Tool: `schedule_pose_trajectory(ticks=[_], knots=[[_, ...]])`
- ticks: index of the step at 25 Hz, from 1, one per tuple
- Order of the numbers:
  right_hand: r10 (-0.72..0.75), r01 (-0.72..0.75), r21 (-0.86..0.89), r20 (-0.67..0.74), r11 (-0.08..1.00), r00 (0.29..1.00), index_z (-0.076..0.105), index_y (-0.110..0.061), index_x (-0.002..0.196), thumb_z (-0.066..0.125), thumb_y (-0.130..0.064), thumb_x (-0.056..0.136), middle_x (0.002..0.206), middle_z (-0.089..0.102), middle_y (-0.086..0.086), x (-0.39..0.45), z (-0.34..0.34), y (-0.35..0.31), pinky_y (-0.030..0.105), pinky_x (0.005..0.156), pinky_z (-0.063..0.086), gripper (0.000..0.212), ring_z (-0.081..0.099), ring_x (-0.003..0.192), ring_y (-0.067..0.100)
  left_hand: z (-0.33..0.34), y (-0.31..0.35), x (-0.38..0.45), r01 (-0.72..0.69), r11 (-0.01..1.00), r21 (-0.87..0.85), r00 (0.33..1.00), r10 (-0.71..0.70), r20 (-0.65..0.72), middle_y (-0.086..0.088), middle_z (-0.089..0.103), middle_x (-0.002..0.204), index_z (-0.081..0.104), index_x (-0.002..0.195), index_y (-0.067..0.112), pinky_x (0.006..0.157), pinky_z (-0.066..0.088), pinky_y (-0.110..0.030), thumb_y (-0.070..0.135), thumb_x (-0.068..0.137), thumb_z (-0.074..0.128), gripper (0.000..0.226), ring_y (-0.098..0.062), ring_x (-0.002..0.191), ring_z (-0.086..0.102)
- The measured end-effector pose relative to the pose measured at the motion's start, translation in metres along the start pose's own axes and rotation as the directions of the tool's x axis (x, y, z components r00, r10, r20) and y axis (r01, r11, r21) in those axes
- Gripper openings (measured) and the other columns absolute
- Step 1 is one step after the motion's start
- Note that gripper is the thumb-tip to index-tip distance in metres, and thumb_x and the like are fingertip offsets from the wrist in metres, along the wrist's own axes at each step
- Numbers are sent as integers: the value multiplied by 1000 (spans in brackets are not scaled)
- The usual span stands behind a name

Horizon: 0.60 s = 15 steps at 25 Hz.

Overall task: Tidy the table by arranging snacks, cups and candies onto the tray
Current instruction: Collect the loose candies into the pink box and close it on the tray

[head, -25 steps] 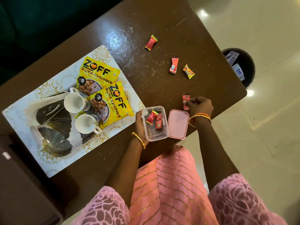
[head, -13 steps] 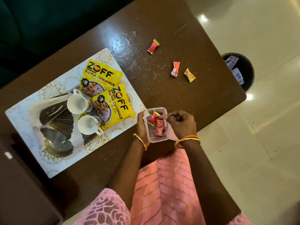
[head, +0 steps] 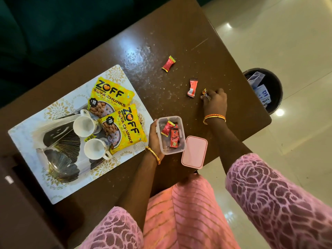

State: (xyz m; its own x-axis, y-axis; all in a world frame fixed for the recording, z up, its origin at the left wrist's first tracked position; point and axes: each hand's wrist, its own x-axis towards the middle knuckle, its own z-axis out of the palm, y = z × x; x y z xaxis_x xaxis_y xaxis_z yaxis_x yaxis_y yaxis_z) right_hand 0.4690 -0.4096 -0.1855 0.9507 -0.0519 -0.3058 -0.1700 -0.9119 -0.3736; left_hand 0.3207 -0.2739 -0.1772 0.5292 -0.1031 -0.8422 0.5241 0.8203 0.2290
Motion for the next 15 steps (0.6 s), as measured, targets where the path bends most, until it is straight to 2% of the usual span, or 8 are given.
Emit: schedule_pose_trajectory(ticks=[2,4,6,8,10,13,15], knots=[[-41,41,-28,-12,999,999,60,-2,118,49,-20,94,122,54,19,1,1,1,40,95,46,32,47,117,32,5,5,5,3,1000,-19,1000,-4,-22,-7,57,102,46,125,18,85,45,-39,54,93,21,54,-21,92,56],[-33,33,8,-10,999,999,63,0,110,49,-21,93,111,58,20,2,-5,-2,37,85,48,30,52,106,32,8,8,11,21,999,-42,999,-22,-27,-6,57,103,44,128,19,86,44,-39,56,93,21,55,-21,92,56],[47,-47,144,6,989,999,66,-2,104,55,-24,90,103,63,17,-5,-17,-8,34,77,49,28,57,95,27,13,10,14,17,998,-62,999,-20,-36,-6,59,104,48,124,19,87,45,-39,56,93,22,55,-20,93,57],[96,-113,362,63,925,993,69,-6,98,63,-24,85,95,67,12,-24,-28,-12,29,71,52,23,61,86,20,16,10,20,9,996,-86,998,-14,-54,-7,58,110,51,125,20,91,44,-42,56,93,24,55,-22,97,57],[24,-119,511,188,852,982,70,-11,94,66,-24,83,85,68,4,-51,-38,-15,20,64,52,18,62,77,13,22,10,23,25,994,-110,997,-33,-73,-10,54,123,45,136,19,100,40,-47,57,92,28,62,-27,107,54],[-119,-116,512,403,851,907,72,-12,98,63,-26,86,87,68,3,-79,-39,-19,20,63,51,20,62,77,10,27,7,27,45,996,-80,995,-52,-88,-17,50,135,43,139,20,109,32,-55,59,90,28,64,-36,127,47],[-146,-57,471,384,880,912,72,-10,100,61,-25,87,89,66,5,-78,-34,-19,23,64,50,22,60,78,13,30,6,29,44,996,-80,991,-54,-119,-17,48,140,44,138,21,111,28,-59,60,89,28,65,-38,132,43]])
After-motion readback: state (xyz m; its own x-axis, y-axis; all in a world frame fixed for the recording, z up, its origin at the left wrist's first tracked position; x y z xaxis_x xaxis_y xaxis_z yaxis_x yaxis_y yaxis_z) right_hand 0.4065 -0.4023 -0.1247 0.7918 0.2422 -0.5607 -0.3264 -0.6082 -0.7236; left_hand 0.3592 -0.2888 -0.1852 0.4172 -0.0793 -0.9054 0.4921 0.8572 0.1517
